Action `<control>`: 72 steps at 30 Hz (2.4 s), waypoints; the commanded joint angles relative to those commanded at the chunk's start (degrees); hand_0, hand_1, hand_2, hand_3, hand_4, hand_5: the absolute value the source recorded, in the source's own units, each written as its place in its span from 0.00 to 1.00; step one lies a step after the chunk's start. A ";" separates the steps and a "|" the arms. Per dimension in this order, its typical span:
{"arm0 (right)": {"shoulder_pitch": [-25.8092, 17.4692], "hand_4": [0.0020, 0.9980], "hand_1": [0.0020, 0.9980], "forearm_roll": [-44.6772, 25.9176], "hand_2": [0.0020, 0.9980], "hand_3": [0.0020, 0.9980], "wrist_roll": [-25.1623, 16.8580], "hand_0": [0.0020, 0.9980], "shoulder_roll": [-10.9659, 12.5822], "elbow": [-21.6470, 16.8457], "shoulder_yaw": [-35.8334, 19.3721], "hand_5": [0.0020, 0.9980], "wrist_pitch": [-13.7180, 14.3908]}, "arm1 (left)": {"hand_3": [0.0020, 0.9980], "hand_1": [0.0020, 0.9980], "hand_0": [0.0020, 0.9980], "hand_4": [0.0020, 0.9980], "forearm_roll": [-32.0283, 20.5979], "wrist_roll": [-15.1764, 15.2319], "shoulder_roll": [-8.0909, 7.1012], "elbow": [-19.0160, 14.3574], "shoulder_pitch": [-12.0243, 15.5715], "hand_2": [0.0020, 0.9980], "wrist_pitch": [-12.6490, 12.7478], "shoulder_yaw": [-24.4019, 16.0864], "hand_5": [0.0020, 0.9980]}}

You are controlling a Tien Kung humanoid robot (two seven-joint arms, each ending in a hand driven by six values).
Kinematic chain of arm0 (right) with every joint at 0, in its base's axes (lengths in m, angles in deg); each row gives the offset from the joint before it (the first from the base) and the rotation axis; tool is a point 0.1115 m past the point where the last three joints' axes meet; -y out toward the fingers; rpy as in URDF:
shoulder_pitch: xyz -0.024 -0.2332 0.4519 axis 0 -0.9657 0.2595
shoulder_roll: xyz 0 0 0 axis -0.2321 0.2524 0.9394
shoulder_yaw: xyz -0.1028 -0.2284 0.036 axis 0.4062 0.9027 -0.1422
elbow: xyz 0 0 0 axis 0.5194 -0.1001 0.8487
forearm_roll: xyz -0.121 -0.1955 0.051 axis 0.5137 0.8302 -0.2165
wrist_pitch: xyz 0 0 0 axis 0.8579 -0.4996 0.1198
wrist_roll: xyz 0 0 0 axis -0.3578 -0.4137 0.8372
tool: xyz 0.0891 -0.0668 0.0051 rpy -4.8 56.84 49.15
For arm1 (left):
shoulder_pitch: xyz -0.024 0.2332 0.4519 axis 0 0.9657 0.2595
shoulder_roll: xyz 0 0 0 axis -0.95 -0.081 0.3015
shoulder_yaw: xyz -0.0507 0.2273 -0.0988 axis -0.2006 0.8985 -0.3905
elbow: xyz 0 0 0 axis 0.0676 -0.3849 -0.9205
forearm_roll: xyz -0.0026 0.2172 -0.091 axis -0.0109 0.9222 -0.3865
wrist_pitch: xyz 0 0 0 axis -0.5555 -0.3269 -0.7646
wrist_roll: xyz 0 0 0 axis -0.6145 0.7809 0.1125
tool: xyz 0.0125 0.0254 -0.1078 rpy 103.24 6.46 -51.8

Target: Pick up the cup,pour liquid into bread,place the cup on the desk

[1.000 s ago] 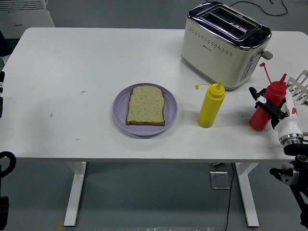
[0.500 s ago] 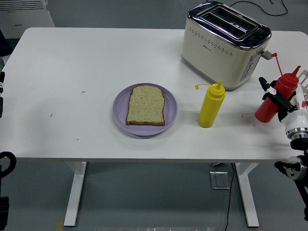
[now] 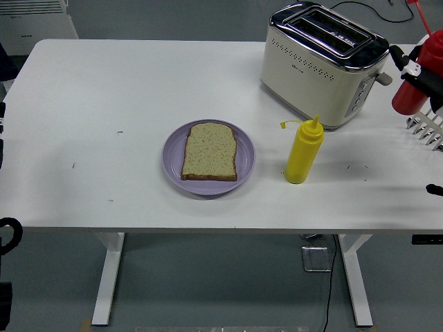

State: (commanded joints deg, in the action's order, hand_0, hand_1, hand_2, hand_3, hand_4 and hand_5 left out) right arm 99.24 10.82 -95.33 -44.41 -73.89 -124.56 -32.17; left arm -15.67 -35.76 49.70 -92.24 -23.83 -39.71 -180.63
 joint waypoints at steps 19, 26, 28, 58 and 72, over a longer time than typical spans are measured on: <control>24.84 0.78 0.00 38.96 0.13 0.16 11.06 0.00 -2.79 1.40 21.97 0.29 5.74 | 0.70 0.78 0.80 0.56 0.11 0.04 -0.03 0.04 0.01 0.78 -0.14 -0.77 1.00; 31.83 0.75 0.00 51.35 0.13 0.16 15.62 0.00 -6.13 7.53 28.67 0.30 4.56 | 0.70 0.78 0.80 0.56 0.10 0.05 0.11 0.08 0.17 0.78 -0.19 -0.86 1.00; 33.19 0.75 0.00 55.78 0.13 0.16 17.41 0.00 -6.51 9.43 29.45 0.30 4.17 | 0.70 0.78 0.80 0.56 0.09 0.04 0.15 0.09 0.22 0.78 -0.17 -0.95 1.00; 41.01 0.71 0.00 65.85 0.13 0.16 21.95 0.00 -4.19 15.94 49.41 0.31 2.67 | 0.70 0.78 0.80 0.56 -0.36 0.09 0.22 0.18 0.34 0.78 -0.35 -1.54 1.00; 43.64 0.71 0.01 65.85 0.13 0.16 23.88 0.00 -3.22 14.65 42.53 0.31 -0.05 | 0.70 0.78 0.80 0.56 -0.49 0.13 0.33 0.26 0.94 0.78 -0.27 -1.81 1.00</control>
State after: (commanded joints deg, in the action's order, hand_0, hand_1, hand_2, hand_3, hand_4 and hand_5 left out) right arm 142.88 76.67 -71.45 -47.63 -59.25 -82.03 -32.22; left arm -16.16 -35.63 50.03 -91.99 -22.90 -39.98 -182.45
